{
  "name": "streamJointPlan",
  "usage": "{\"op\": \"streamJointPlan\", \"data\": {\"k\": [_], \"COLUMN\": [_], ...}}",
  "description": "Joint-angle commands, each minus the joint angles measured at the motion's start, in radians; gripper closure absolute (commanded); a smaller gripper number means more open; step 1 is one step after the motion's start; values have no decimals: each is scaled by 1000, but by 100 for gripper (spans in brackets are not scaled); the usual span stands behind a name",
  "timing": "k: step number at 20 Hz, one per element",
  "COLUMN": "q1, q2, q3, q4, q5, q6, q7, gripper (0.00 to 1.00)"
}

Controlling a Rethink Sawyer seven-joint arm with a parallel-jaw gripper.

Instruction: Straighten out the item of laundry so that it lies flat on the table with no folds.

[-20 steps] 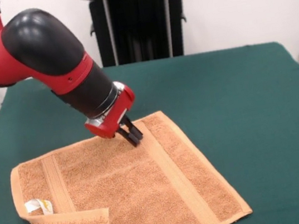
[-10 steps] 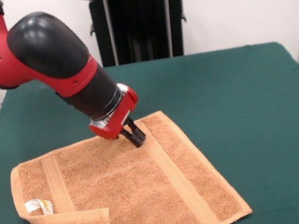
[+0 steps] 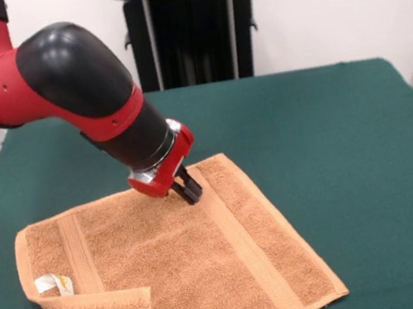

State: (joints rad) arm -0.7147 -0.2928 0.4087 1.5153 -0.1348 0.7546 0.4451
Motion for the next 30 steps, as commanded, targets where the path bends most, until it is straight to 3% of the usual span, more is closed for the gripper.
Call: {"op": "streamJointPlan", "data": {"k": [1,13,30], "q1": [89,154,133], "q2": [198,237,214], "q3": [-97,-162,-124], "q4": [-79,-147,-47], "q5": [-18,-10,22], "q6": [72,329,408], "q7": [220,223,156], "gripper": [100,100,100]}}
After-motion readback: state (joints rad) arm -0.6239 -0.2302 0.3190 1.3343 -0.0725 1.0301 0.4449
